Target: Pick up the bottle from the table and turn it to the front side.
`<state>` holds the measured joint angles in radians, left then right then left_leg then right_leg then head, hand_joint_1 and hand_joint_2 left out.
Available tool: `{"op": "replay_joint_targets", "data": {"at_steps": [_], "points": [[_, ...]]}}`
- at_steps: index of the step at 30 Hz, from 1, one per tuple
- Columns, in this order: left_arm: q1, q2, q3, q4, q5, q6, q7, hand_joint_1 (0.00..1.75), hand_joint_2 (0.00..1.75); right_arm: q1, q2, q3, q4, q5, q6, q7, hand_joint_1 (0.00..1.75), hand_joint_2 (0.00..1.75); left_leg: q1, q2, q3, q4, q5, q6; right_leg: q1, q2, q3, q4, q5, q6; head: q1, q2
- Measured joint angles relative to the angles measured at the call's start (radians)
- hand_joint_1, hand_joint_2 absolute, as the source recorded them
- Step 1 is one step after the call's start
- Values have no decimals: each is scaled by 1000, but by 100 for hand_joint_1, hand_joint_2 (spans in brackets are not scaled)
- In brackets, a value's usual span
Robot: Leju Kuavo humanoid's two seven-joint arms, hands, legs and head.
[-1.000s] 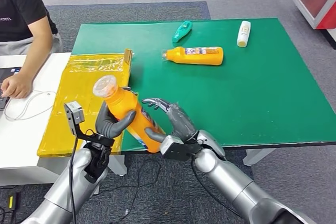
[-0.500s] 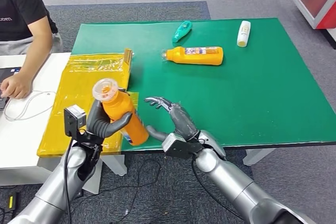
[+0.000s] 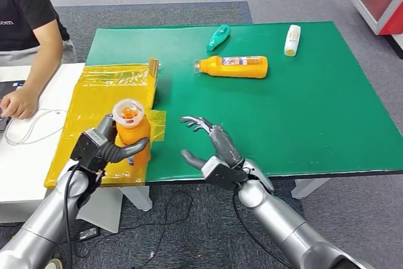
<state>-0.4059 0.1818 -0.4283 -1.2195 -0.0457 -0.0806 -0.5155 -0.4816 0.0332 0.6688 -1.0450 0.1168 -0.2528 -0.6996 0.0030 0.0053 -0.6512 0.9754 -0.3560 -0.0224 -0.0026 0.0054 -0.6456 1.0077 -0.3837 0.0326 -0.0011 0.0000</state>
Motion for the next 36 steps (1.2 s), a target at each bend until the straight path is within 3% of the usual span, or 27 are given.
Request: {"op": "replay_joint_targets", "data": {"at_steps": [12, 19, 36], "points": [[-36, 47, -25, 51, -104, -6, 3, 175, 175, 21, 0, -31, 2, -1, 10, 0, 175, 175, 0, 0, 0, 0, 0, 0, 0, 0, 0, 0, 0, 0, 0, 0], [-93, 58, -44, 128, -250, 79, -40, 175, 175, 35, 1, -55, 2, -3, 6, 0, 175, 175, 0, 0, 0, 0, 1, -1, 1, 0, 0, 0, 1, -2, 0, 0], [-261, -16, -87, 425, -380, 173, -43, 175, 175, 67, 27, -102, 44, -29, 35, 0, 175, 175, 0, 0, 1, 0, 3, -2, 1, 0, 1, 0, 3, -3, 0, 0]]}}
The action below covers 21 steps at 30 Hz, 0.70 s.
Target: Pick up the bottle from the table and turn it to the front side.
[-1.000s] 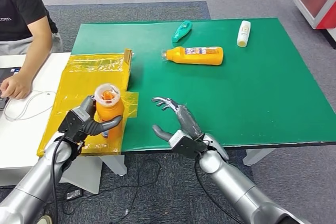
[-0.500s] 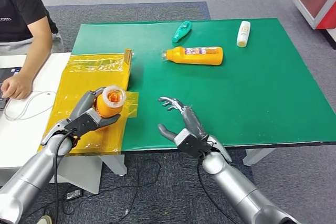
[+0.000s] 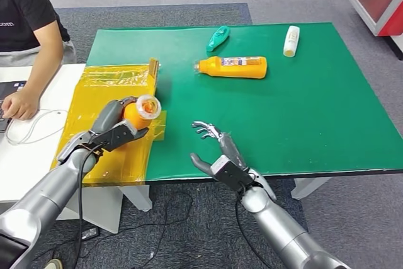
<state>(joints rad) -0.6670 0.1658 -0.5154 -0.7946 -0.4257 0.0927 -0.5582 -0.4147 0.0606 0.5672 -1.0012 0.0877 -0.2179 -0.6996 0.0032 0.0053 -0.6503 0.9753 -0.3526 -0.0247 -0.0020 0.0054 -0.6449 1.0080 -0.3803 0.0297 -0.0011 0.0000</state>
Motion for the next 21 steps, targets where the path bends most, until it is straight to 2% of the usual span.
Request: {"op": "replay_joint_targets", "data": {"at_steps": [9, 21], "points": [[-58, -58, -10, 133, -15, 42, -2, 175, 175, 2, 14, -5, 28, -5, 7, 0, 175, 175, 0, 0, 1, 0, 1, 0, 0, 0, 1, 0, 1, 0, 0, 0], [-96, -98, -15, 228, -37, 86, 10, 175, 175, 6, 29, -15, 56, -6, 14, 0, 175, 175, 0, 0, 1, 0, 1, 0, 0, 0, 2, 0, 1, -1, 0, 0]]}}
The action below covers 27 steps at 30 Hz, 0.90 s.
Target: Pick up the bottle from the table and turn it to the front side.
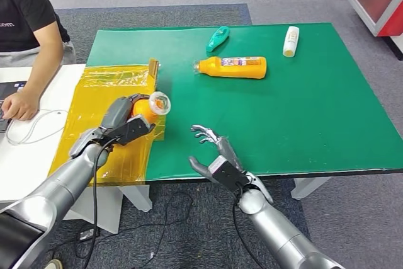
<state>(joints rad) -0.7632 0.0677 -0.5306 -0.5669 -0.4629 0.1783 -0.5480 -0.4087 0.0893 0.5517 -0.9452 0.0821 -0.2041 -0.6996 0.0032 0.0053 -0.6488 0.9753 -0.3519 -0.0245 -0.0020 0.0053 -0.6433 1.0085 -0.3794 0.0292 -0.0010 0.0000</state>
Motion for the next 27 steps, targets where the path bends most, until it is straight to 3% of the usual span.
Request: {"op": "replay_joint_targets", "data": {"at_steps": [20, 27], "points": [[-48, -25, -27, 112, -80, 58, 91, 175, 175, 0, 19, -5, 27, -19, 6, 0, 175, 175, 0, 1, 1, 0, 0, 0, 0, 1, 0, 0, 1, -1, 0, 0], [-55, -26, -31, 138, -66, 85, 77, 175, 175, 0, 30, -5, 34, -17, 6, 0, 175, 175, 0, 1, 1, 0, 0, 0, 0, 1, 0, 0, 1, -1, 0, 0]]}}
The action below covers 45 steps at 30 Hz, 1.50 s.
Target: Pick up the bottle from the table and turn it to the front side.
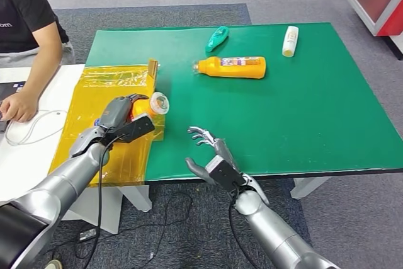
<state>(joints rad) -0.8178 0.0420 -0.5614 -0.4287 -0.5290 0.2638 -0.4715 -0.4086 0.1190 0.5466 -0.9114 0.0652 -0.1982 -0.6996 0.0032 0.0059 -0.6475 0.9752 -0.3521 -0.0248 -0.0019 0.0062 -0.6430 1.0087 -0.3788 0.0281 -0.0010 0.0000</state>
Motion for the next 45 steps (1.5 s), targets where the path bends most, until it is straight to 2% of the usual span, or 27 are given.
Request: {"op": "replay_joint_targets", "data": {"at_steps": [15, 23, 33, 36, 40, 45], "points": [[12, -12, 18, 26, 6, 88, -77, 175, 175, -5, 25, 2, 25, 0, -1, 0, 175, 175, 0, 0, 0, 0, 0, 0, 0, 0, 0, 0, 0, 0, 0, 0], [18, -8, -3, 41, -98, 93, -111, 175, 175, -10, 35, 13, 39, -4, 15, 0, 175, 175, 0, 0, 0, 0, 0, 0, 0, 0, 0, 0, 0, 0, 0, 0], [15, 2, -39, 59, -164, 127, -62, 175, 175, -10, 39, 30, 42, -15, 13, 0, 175, 175, 0, 0, 0, 0, 0, 0, 0, 0, 0, 0, 0, 0, 0, 0], [15, 3, -40, 59, -165, 128, -59, 175, 175, -10, 39, 30, 42, -15, 13, 0, 175, 175, 0, 0, 0, 0, 0, 0, 0, 0, 0, 0, 0, 0, 0, 0], [11, 16, -49, 74, -156, 167, -11, 175, 175, -10, 39, 32, 44, -24, 6, 0, 175, 175, 0, 0, 0, 0, 0, 0, 0, 0, 0, 0, 0, 0, 0, 0], [9, 23, -42, 83, -135, 193, -5, 175, 175, -10, 39, 34, 49, -25, 6, 0, 175, 175, 0, 0, 0, 0, 0, 0, 0, 0, 0, 0, 0, 0, 0, 0]]}}
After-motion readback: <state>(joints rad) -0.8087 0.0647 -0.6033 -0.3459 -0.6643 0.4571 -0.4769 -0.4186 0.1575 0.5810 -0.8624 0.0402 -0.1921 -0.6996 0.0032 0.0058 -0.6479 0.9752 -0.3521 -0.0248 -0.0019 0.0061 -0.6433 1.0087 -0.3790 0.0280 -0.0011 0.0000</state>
